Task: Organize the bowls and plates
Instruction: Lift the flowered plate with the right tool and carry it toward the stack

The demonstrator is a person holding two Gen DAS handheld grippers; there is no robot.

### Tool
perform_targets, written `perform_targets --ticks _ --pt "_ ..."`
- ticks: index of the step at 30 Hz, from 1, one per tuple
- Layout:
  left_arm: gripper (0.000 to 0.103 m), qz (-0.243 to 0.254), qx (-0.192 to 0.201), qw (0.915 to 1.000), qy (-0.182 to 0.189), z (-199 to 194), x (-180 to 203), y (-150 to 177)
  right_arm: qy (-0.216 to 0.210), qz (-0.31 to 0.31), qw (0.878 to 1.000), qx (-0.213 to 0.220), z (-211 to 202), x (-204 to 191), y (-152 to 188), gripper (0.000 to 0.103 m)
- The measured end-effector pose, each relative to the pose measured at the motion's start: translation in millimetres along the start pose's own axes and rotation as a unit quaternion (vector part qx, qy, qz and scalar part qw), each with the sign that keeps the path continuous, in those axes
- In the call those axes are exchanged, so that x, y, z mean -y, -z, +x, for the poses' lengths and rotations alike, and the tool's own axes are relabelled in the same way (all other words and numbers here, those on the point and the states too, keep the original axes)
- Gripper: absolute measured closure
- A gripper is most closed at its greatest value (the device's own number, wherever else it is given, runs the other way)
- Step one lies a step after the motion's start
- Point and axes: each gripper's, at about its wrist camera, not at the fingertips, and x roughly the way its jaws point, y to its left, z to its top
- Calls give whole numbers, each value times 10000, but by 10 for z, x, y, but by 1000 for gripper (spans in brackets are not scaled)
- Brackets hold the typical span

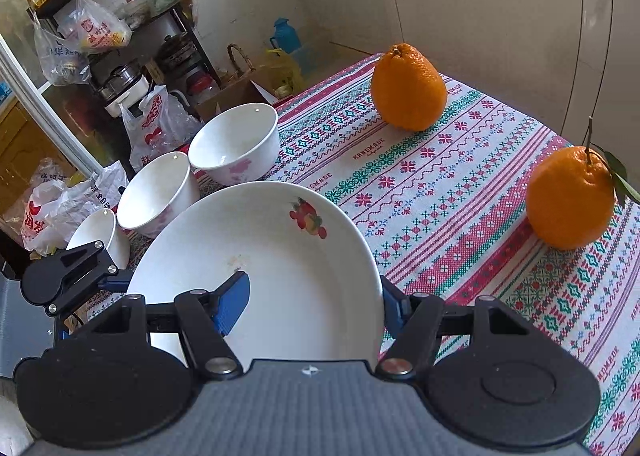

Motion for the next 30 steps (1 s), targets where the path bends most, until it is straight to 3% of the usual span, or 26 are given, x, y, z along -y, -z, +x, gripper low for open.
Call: perform_targets --ticks 15,30 --pt "18 309 96 9988 361 -131 275 -61 377 138 9989 234 -460 -109 380 30" --pt "18 749 34 9925 963 10 703 -167 832 644 9935 429 -899 89 974 30"
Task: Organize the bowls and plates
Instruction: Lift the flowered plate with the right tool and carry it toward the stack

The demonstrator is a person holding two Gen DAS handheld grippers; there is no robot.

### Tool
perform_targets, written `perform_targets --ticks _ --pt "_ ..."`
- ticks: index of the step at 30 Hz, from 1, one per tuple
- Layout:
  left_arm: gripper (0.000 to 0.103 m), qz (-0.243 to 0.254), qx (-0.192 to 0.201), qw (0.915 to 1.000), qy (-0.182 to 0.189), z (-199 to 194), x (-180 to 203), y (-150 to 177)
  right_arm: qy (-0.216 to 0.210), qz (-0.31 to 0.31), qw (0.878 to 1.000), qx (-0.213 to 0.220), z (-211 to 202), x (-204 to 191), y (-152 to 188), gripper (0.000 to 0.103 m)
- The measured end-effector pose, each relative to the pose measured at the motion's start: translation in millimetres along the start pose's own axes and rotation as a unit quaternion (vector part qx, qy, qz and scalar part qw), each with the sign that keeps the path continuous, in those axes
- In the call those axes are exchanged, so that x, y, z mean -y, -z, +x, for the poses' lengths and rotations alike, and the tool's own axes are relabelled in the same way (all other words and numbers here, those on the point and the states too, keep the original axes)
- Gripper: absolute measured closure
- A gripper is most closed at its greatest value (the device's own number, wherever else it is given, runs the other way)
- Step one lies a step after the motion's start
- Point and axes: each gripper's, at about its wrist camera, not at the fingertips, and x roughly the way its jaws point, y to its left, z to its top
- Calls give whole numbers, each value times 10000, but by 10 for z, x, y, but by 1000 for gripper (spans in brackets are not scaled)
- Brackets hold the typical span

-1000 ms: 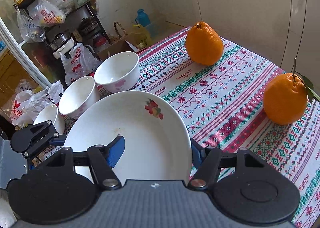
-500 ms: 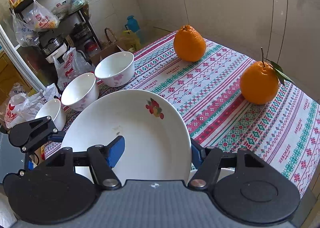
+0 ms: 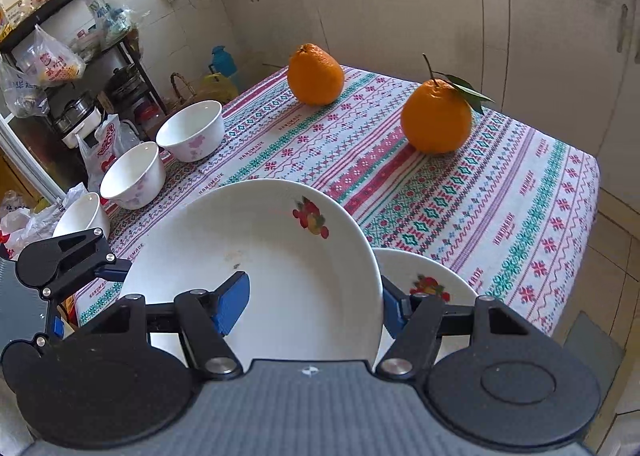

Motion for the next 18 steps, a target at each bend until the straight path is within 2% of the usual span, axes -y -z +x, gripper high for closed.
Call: perform_targets --ticks 9,18 --pt "18 170 -97 9993 318 156 185 -68 177 399 9990 67 -111 222 323 30" --pt "18 231 -117 9992 314 280 216 -132 243 617 9978 78 -141 388 517 30"
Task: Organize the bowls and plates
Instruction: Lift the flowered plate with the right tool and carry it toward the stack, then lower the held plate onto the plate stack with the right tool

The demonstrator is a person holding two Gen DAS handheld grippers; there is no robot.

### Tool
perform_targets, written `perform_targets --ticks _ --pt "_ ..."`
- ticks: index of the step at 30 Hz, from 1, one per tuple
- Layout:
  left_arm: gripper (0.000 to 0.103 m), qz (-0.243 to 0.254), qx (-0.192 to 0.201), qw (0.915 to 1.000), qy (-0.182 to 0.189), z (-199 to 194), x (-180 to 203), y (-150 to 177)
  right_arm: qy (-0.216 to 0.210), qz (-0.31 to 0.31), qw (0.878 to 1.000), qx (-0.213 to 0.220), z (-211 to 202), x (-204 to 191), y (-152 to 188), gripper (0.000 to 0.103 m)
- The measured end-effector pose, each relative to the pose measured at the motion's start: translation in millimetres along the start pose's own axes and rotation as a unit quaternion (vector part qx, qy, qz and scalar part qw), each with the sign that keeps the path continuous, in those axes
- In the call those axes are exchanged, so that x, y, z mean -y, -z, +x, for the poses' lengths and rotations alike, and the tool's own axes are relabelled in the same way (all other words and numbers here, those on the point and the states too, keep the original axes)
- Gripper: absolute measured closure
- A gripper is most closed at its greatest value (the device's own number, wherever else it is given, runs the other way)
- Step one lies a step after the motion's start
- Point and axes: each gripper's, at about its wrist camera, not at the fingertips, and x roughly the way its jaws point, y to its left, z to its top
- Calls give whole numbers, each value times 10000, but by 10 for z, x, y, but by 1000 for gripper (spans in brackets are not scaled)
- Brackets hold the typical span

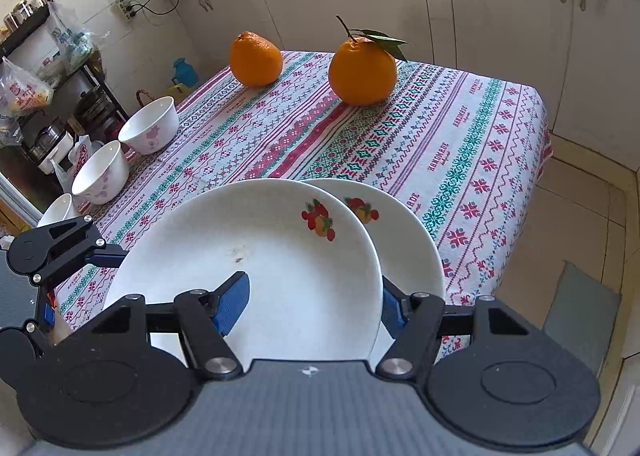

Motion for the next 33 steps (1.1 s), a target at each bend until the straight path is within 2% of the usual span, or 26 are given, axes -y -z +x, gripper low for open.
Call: perform_targets --ticks 9,29,33 --pt "18 171 -61 9998 -86 117 2 -49 65 101 9999 -16 -7 81 108 30" --pt "15 -9 40 9999 141 131 -83 -40 335 147 9993 -53 -207 -17 267 28" --pt "14 85 90 9998 157 134 -73 -36 446 108 9989 -84 -241 -70 288 28"
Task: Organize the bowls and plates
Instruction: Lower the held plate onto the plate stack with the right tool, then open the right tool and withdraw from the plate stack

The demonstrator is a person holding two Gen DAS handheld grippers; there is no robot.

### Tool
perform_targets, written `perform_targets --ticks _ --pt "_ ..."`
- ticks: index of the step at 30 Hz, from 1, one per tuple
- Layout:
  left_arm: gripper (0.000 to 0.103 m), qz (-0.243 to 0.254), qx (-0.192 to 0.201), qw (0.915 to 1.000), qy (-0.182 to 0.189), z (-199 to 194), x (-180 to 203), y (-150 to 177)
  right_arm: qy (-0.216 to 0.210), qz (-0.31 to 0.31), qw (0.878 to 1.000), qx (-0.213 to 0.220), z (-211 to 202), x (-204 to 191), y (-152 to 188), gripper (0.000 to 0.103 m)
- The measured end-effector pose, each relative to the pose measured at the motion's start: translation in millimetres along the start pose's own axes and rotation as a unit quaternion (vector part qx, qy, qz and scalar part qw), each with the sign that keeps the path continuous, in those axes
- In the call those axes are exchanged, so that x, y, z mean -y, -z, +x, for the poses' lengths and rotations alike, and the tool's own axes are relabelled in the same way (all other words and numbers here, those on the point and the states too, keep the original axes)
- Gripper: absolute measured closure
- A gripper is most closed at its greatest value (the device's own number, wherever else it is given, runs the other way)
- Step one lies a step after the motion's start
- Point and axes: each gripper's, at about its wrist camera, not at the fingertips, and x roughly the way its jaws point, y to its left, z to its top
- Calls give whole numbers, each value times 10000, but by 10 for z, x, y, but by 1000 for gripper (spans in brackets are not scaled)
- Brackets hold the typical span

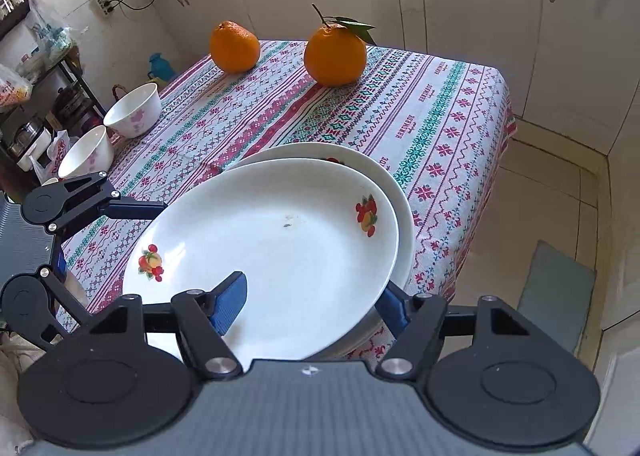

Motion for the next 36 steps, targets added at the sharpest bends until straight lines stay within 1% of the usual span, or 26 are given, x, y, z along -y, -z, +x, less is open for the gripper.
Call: perform_targets --ticks 14,18,20,21,22,29,32,36 --pt "12 1 86 9999 54 -19 14 10 316 -44 9994 -123 -38 -119 49 24" --pt "9 22 91 10000 25 -36 25 23 428 -96 9987 -271 5 -172 78 15" --pt "8 1 157 9999 9 -62 21 30 501 -184 9981 -317 33 -206 123 9" --pt "7 -13 190 9998 4 -78 16 30 497 -193 9982 -286 28 -221 136 4" --pt "6 -25 234 9997 5 -99 8 31 473 -186 9984 -242 14 -240 147 1" --pt "6 -20 419 9991 -28 -256 -21 46 618 -375 9973 118 -135 -504 170 0" --pt "5 -14 539 9985 -34 -360 -35 80 851 -461 9948 319 -173 -673 194 0" --pt "5 -34 670 9976 -152 -548 -72 165 1083 -426 9908 696 -214 -908 242 0"
